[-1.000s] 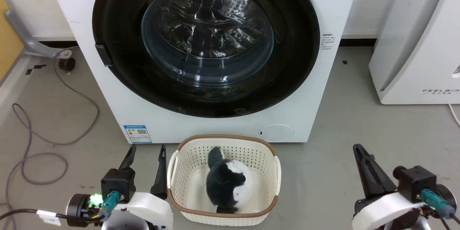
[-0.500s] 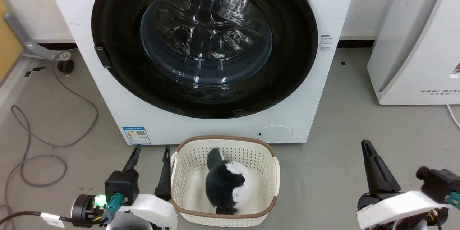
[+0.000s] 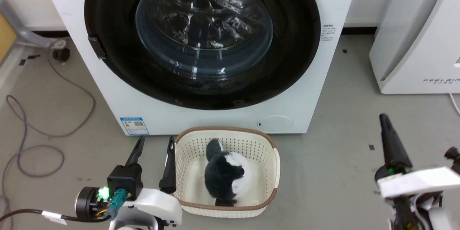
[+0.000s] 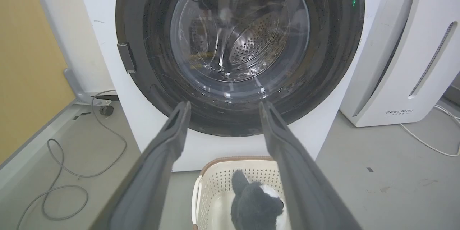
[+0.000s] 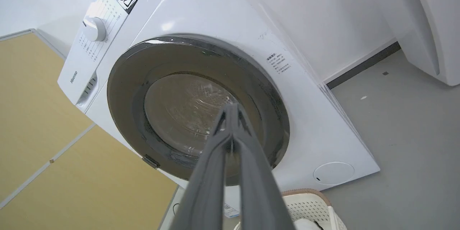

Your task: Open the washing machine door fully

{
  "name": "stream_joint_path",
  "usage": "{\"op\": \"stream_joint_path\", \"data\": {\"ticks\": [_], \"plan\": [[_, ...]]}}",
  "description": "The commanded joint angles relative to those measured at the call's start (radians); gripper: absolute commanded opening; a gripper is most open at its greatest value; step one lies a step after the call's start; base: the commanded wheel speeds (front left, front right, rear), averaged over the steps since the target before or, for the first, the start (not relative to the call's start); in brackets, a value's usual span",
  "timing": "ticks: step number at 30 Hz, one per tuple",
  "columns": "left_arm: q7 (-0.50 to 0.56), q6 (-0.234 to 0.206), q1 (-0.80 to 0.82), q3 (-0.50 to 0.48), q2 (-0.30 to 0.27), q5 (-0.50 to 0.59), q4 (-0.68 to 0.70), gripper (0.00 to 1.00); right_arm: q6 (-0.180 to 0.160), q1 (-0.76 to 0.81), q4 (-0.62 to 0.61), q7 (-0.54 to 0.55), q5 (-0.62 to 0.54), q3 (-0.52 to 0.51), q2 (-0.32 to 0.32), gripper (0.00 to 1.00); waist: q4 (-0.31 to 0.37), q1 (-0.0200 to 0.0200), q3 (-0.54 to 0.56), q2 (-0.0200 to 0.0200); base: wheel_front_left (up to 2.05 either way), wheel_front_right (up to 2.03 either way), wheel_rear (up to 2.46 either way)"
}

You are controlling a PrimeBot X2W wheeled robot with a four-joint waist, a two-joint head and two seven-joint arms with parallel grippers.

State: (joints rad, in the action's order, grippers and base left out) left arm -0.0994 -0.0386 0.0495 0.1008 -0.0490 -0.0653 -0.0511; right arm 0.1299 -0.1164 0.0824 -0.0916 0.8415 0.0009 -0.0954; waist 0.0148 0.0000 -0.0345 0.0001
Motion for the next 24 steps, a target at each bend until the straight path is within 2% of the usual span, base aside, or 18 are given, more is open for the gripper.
{"op": "stream_joint_path", "data": {"ticks": [1,11,18,24], "plan": [[-0.011,-0.007,0.024,0.009,-0.001,-0.01,0.006,1.0,0.0,-0.039,0.015,-0.011,0.064,-0.004,-0.018,0.0,-0.003,0.0,-0.013,-0.0001,0.0,0.0,0.0],[-0.032,-0.024,0.064,0.035,-0.001,-0.019,0.021,1.0,0.0,-0.233,0.114,-0.034,0.277,0.042,-0.144,0.0,-0.009,0.0,-0.074,-0.0001,0.0,0.0,0.0],[-0.044,-0.032,0.092,0.054,-0.001,-0.023,0.031,1.0,0.001,-0.383,0.199,-0.028,0.387,0.124,-0.231,0.0,-0.014,0.0,-0.101,-0.0001,0.0,0.0,0.0],[-0.057,-0.041,0.114,0.074,-0.001,-0.026,0.041,1.0,0.001,-0.555,0.302,0.004,0.499,0.246,-0.31,0.0,-0.018,0.0,-0.132,-0.0001,0.0,0.0,0.0]]}}
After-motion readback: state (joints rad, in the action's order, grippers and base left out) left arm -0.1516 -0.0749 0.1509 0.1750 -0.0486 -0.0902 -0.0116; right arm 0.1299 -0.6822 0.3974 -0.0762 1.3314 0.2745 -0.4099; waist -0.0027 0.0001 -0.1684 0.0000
